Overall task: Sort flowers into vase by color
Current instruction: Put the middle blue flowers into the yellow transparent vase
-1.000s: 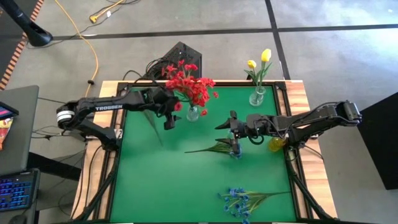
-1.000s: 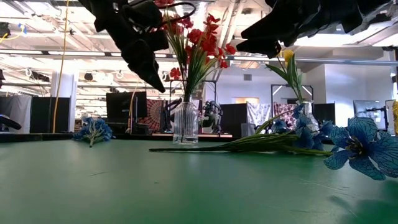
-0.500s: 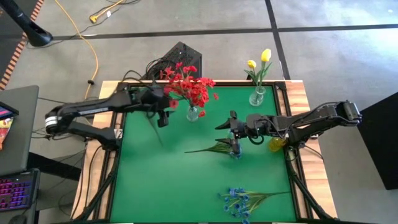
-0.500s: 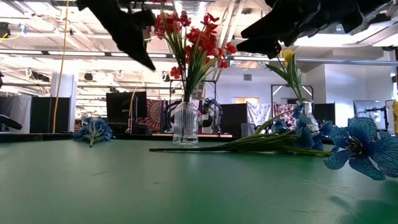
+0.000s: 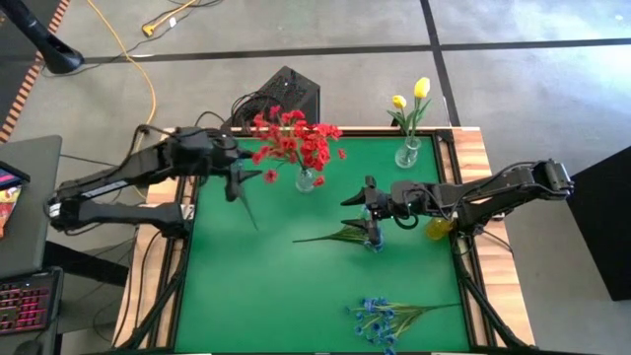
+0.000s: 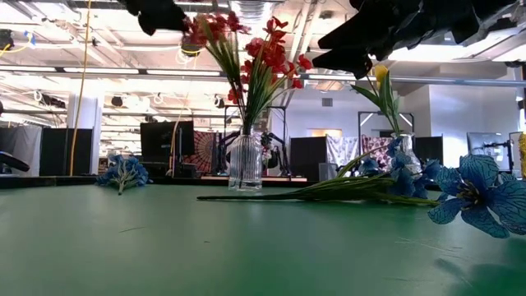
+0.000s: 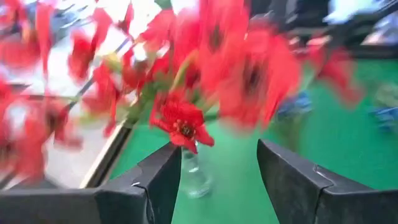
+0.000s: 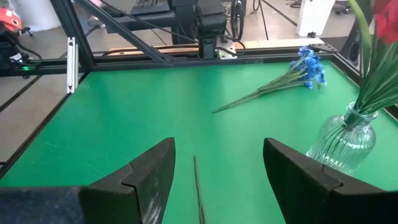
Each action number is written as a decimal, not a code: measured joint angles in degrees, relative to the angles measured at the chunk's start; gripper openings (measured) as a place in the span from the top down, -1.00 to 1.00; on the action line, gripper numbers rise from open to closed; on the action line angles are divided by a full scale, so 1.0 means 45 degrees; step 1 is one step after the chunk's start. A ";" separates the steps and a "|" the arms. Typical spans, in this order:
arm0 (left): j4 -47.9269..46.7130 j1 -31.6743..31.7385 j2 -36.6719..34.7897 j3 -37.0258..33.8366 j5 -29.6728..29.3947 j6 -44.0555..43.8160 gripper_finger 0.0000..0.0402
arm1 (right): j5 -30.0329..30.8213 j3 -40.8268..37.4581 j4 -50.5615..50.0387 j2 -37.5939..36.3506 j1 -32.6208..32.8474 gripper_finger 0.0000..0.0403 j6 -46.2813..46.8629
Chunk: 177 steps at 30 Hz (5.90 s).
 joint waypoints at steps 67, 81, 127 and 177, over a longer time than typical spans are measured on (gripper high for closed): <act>0.7432 -0.6635 1.3200 -0.0015 -0.4972 -0.3850 0.03 | 0.0097 0.0000 -0.6634 -0.0020 0.3788 -0.34 0.4519; 0.8141 -0.5791 1.3200 -0.0015 -0.2806 -0.4401 0.48 | 0.0074 0.0000 -0.6629 -0.0020 0.3118 -0.34 0.3870; 1.0293 -0.6825 1.1970 -0.0023 -0.7813 -0.4135 1.00 | -0.0267 0.3485 -0.5741 -0.0025 0.5470 -0.34 0.2732; 1.9660 -0.7318 1.1845 -0.0007 -0.5747 0.0850 1.00 | 0.7703 0.3483 -0.3589 -0.0020 0.5246 -0.34 -0.0371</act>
